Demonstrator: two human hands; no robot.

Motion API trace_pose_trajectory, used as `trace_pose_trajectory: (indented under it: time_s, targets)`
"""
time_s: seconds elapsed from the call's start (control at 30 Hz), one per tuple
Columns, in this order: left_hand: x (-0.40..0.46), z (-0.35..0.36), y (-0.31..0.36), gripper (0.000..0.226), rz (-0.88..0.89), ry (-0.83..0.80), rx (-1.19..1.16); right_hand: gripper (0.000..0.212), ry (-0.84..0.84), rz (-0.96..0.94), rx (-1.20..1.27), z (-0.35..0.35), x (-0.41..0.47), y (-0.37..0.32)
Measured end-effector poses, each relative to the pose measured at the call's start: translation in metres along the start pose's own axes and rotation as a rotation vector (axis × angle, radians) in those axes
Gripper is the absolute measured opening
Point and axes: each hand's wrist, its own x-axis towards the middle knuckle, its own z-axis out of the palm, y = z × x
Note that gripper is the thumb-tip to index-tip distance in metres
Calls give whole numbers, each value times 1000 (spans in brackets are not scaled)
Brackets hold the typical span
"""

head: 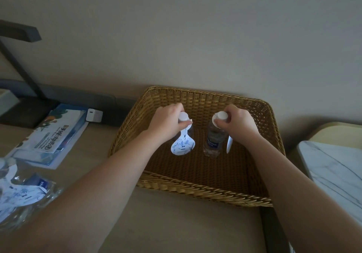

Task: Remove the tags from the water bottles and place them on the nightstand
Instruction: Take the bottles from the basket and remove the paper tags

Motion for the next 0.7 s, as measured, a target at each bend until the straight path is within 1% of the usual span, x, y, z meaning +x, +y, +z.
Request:
trace_pose_trajectory:
  time_s: [0.13, 0.27, 0.37, 0.47, 0.7]
  targets:
    - [-10, -18, -5, 30, -19, 88, -31, 29, 24, -59, 32, -6, -4, -11]
    - [-20, -56, -3, 29, -78, 151, -101, 24, 19, -167, 84, -20, -4, -41]
    - [-30, -91, -4, 29, -129, 191, -159, 23, 25, -248, 136, -34, -6, -73]
    - [-44, -128, -10, 26, -208, 267, -201, 23, 47, -316, 191, -46, -10, -111]
    - [-100, -211, -24, 30, -267, 389, -173, 25, 74, -477, 296, -55, -29, -207]
